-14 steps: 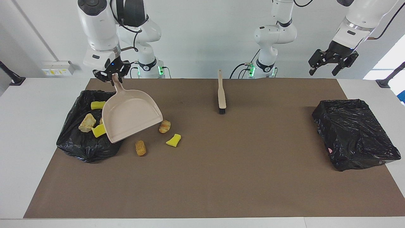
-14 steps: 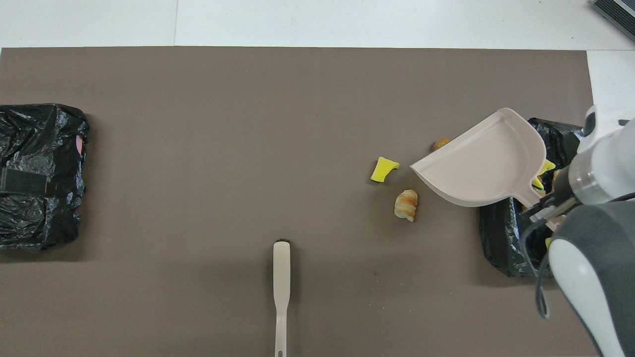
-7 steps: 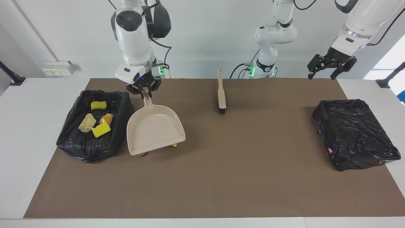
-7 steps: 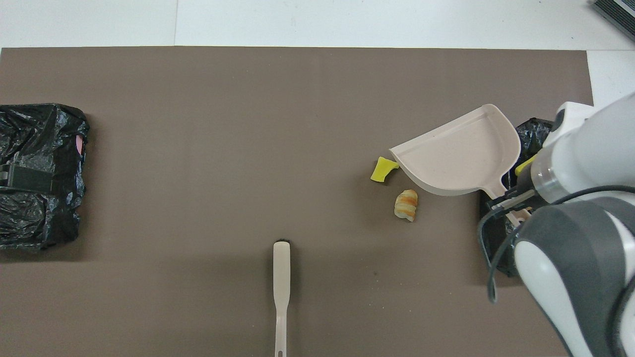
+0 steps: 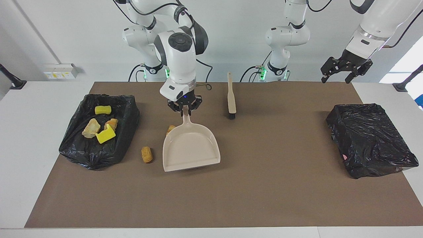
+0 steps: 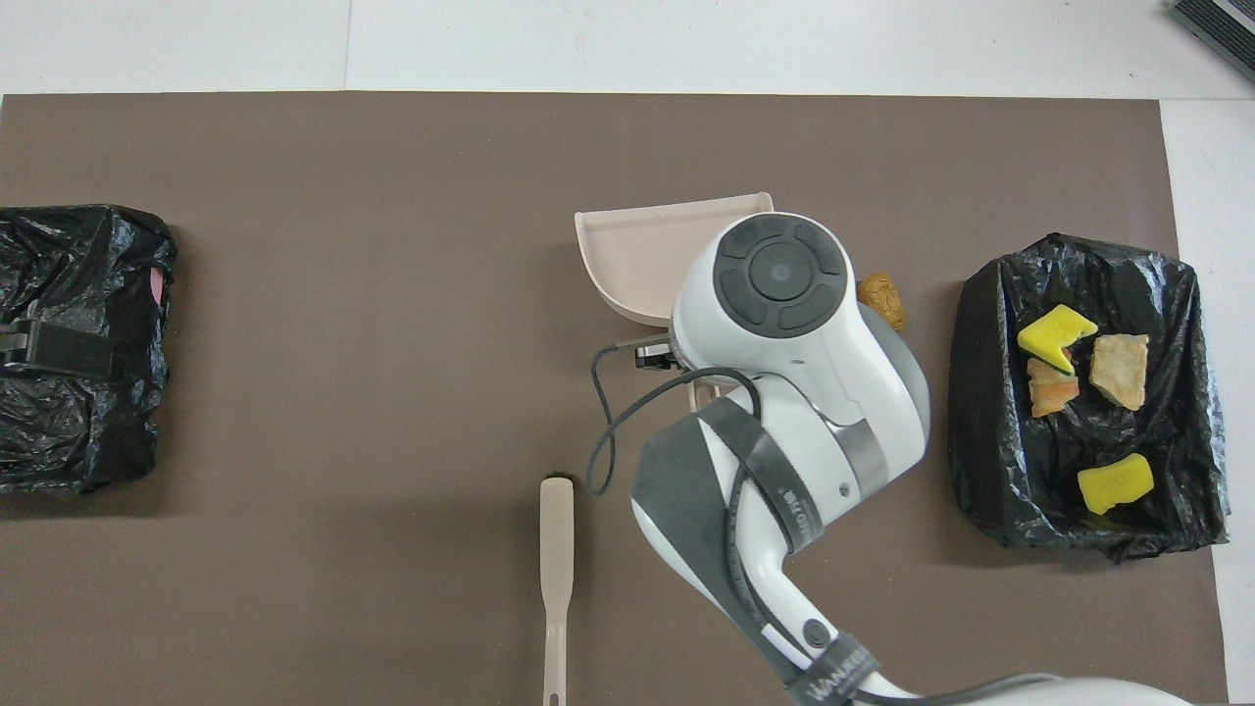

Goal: Sweep and dump trash in bin
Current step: 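Lower the dustpan onto the table with the right gripper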

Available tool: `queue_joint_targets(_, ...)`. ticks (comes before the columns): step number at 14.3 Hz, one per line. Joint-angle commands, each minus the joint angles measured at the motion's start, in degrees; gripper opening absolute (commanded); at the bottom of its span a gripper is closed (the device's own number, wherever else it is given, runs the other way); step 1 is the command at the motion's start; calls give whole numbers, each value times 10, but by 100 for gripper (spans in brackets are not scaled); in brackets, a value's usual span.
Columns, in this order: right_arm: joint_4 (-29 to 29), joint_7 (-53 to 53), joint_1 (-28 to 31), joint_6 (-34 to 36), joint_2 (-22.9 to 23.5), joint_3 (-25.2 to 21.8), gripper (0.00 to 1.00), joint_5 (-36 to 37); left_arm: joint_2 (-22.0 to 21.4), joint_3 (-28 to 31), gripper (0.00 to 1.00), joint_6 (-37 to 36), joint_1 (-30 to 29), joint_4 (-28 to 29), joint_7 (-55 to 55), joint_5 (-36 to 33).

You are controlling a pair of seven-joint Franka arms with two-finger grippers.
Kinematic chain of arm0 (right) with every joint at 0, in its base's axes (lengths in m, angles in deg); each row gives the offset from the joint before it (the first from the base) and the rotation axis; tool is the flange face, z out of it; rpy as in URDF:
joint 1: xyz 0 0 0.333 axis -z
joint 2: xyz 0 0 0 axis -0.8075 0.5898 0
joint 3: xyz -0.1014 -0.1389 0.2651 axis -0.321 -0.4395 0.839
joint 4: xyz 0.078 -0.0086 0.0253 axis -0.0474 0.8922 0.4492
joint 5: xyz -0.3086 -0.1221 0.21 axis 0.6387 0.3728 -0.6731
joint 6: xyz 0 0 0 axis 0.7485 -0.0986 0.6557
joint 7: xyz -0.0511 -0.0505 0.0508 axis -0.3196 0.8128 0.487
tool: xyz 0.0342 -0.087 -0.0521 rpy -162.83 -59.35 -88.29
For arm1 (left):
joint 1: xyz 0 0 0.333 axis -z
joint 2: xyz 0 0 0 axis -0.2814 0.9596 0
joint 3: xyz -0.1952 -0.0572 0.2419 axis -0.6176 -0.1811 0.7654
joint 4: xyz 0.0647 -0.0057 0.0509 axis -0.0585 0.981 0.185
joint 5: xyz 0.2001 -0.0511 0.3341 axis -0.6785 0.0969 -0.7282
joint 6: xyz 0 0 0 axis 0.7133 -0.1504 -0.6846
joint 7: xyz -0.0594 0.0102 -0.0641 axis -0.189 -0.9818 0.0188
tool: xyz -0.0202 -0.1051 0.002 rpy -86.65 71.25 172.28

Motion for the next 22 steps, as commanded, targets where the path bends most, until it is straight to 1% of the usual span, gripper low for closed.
queue_joint_targets(1, -68, -65, -33, -33, 70, -4, 0, -8, 1, -1, 100, 5, -1, -6, 3, -4)
queue_joint_targets(2, -79, -93, -43, -55, 91, -5, 0, -7, 5, -1, 100, 28, -1, -8, 4, -4)
queue_joint_targets(3, -93, -116, -49, -76, 113, -4, 0, -5, 5, -1, 100, 33, -4, -7, 6, -4)
queue_joint_targets(6, -126, -141, -67, -117, 167, -8, 0, -4, 2, -1, 100, 26, -1, -3, 5, -4)
queue_joint_targets(8, -128, -153, -73, -136, 184, -9, 0, 1, 1, -1, 100, 19, 0, -3, 5, -4)
queue_joint_targets(10, -127, -154, -72, -148, 196, -6, 0, 33, 0, -1, 100, 15, 0, -3, 5, -4)
queue_joint_targets(11, -125, -154, -72, -145, 195, -5, 60, 43, 0, -1, 100, 15, 0, -3, 5, -4)
queue_joint_targets(12, -125, -152, -74, -139, 192, -6, 100, 53, 0, -1, 100, 15, 0, -3, 6, -4)
queue_joint_targets(15, -122, -149, -72, -137, 170, -4, 100, 54, 0, -1, 100, 18, 0, -3, 6, -4)
queue_joint_targets(18, -103, -147, -71, -115, 132, -4, 100, 45, 0, -1, 100, 18, 0, -1, 5, -4)
queue_joint_targets(20, -92, -143, -72, -73, 98, -2, 100, 44, 0, -1, 100, 18, 0, -1, 4, -4)
queue_joint_targets(22, -53, -142, -72, -64, 58, 6, 100, 29, 0, -1, 100, 20, 0, -1, 4, -4)
